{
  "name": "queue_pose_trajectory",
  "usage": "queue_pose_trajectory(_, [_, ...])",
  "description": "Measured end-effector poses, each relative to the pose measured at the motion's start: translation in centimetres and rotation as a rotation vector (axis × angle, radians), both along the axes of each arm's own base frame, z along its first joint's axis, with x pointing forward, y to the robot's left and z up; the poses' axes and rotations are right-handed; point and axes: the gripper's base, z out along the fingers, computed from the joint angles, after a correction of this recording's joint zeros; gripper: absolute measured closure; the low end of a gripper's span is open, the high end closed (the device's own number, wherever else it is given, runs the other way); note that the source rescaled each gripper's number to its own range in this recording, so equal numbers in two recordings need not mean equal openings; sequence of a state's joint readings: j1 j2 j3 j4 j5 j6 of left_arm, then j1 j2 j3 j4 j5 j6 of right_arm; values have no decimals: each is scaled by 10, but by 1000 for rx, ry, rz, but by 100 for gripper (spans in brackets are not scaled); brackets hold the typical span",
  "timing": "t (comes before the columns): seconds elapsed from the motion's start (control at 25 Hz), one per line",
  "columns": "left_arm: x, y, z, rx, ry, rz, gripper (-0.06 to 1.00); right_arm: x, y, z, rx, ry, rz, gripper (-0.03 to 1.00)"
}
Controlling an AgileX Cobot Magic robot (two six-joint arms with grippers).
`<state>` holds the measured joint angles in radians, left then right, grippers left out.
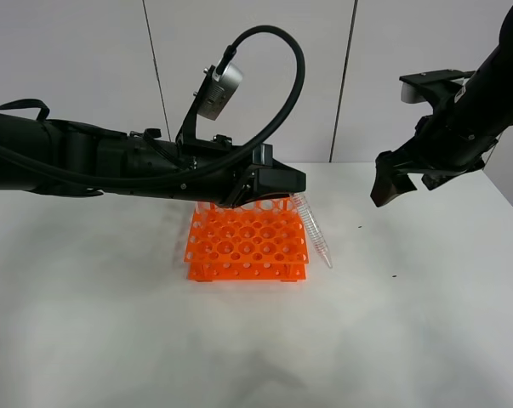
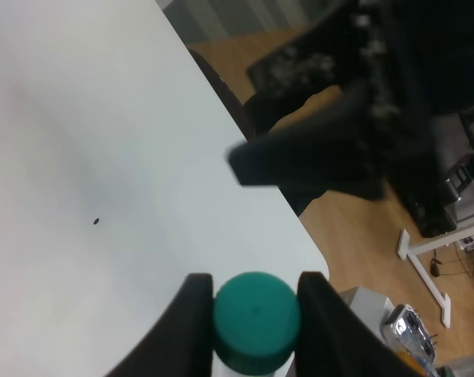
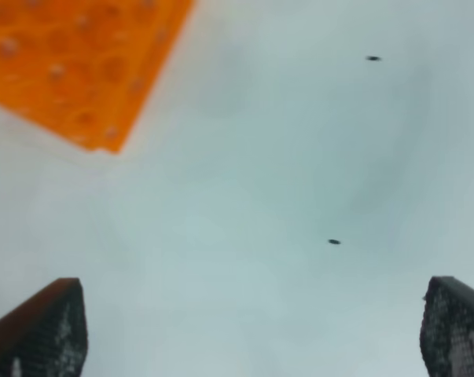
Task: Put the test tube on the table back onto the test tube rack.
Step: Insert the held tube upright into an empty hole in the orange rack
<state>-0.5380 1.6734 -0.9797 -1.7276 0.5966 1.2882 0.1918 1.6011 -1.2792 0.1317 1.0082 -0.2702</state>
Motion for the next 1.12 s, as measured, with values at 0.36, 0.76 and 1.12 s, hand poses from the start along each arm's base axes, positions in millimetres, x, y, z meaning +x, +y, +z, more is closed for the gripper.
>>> queue_pose_trajectory(0.36, [0,0,0,0,0,0,94,17,-61,-23,-4,86,-227,-1])
queue_pose_trajectory(0.76, [0,0,0,0,0,0,94,-4,-63,-19,-11,263,-286,1])
queue_pose_trajectory(1.12, [0,0,1,-1,-2,0,94,-69,-63,1,0,215,-314,3])
